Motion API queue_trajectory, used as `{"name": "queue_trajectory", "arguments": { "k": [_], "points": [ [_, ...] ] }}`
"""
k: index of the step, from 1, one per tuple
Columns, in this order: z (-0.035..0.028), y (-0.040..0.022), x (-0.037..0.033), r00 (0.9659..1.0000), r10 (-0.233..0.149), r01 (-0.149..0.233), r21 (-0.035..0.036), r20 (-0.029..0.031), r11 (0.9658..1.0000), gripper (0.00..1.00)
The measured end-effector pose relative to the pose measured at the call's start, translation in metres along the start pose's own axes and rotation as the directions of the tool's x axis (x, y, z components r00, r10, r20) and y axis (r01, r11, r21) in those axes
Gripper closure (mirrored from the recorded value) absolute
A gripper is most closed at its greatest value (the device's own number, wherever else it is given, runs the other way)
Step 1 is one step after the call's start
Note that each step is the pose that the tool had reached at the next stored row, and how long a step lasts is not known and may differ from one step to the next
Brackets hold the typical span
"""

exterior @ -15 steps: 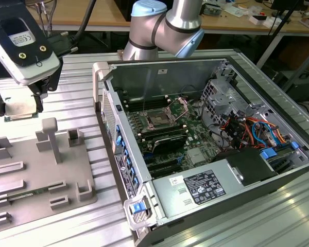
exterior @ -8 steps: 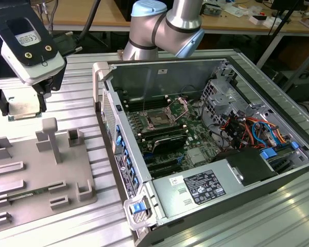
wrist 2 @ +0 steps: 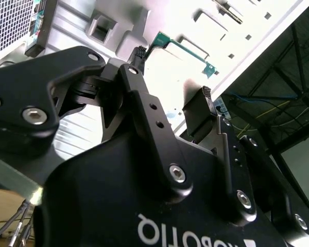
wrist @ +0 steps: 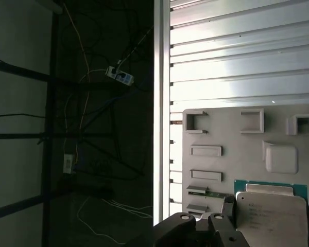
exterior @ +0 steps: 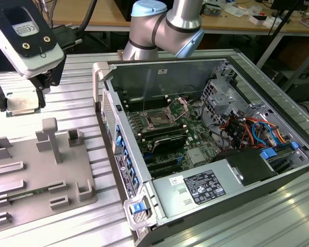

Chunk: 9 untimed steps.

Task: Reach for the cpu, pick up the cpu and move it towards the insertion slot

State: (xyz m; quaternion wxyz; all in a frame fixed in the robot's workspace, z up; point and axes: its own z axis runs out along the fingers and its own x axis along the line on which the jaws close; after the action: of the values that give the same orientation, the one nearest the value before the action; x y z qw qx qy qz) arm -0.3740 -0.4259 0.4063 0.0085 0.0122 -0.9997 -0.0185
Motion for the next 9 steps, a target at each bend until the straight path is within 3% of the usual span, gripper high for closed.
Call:
{"name": "queue_trajectory", "arguments": {
  "k": [9],
  "points": [
    [-0.0004, -0.0003, -0.0142, 1.0000, 0.000, 0.000, 0.0001, -0.0001, 1.0000, 0.45]
  ]
}}
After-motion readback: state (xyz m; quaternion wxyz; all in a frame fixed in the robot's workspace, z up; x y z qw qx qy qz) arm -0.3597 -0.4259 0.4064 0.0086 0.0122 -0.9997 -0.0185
